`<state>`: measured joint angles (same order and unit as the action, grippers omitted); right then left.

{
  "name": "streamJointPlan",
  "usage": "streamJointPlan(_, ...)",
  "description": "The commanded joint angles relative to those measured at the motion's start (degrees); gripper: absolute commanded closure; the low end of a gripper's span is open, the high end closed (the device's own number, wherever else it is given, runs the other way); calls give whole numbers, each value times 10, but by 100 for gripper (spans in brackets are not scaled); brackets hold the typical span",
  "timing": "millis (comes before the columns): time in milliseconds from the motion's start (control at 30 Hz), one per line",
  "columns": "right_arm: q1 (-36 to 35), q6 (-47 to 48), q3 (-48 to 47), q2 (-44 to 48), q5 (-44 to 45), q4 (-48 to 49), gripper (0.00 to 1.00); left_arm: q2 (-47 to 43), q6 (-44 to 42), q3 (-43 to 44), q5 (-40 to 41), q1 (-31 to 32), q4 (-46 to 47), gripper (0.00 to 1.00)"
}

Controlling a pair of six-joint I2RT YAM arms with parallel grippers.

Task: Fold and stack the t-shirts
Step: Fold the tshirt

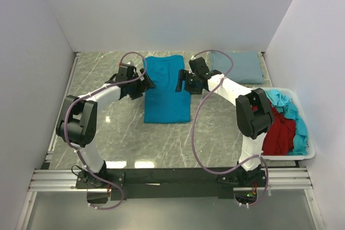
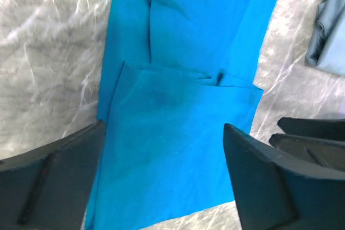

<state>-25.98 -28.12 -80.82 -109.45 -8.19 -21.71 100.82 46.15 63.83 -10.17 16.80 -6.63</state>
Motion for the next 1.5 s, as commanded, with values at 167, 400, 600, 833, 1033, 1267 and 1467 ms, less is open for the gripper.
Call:
streamJointPlan(167,4,18,49,100,-5,26,12,-121,-12,-26,-27,-5,10,1)
streamJointPlan(400,1,-4,206,218,-19,60,11,-223,11,-163,-56,-5,20,1)
streamJointPlan(600,-16,-25,304,245,-44,96,12,-278,40,-281,-77,-4,54,1)
streamJointPlan(833,-15,-12,264,208,-6,85,12,-276,33,-306,-53,-4,48,1)
streamJointPlan(1033,-14,2,167,133,36,45,14,-208,-3,-208,-20,-6,40,1)
streamJointPlan(1267,4,0,93,65,39,25,21,-21,-48,-28,-39,-10,27,23)
streamJointPlan(1467,32,-2,57,21,29,16,29,74,-84,73,-35,-10,-1,56)
